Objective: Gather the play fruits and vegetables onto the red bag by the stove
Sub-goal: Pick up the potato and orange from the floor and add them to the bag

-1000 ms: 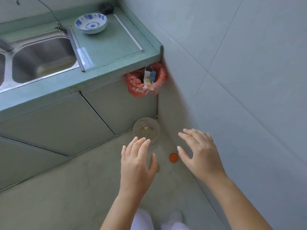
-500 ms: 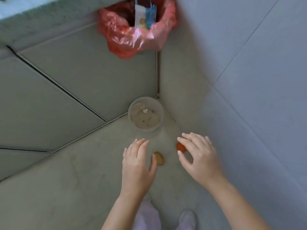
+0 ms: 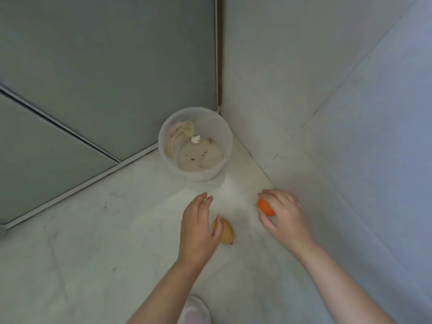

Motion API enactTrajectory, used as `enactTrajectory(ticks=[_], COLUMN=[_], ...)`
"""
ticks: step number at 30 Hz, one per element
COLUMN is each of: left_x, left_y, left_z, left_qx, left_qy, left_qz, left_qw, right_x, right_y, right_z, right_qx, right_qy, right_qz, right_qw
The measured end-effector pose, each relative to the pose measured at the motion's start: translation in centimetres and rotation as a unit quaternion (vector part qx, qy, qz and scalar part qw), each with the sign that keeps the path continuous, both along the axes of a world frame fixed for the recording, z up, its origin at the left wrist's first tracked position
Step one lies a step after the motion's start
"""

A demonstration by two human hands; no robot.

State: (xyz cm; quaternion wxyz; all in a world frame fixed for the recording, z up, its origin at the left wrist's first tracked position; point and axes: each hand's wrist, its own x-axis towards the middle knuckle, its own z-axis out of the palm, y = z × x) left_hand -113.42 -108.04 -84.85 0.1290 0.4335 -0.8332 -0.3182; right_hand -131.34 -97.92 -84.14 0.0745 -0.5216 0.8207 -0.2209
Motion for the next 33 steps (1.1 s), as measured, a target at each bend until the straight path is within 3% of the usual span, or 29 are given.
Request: enactTrajectory(ticks=[10,15,33], left_x=[-0.9,0.3,1.3], left_y=[-1.3,-0.8,1.7], left_z=[-12.9,-16.9,-22.5], left_qx=[0.025,0.044,0.093], left_qy=[-0.02,-0.02,-0.087], left_qz=[-0.094,-0.099,-0.142], left_qw=[0.995,0.994,0.982], right_x=[-4.9,-6.2,-5.5], right_y=[-0.8,-0.2,2.0], right_z=[-12.4,-17.0,-22.8], right_qx=[0.036,0.073,0.131], right_qy=[0.021,-0.035,-0.15], right_qz=[0.035,0.001,-0.068], right_qw=[0.999,0.997,0.978])
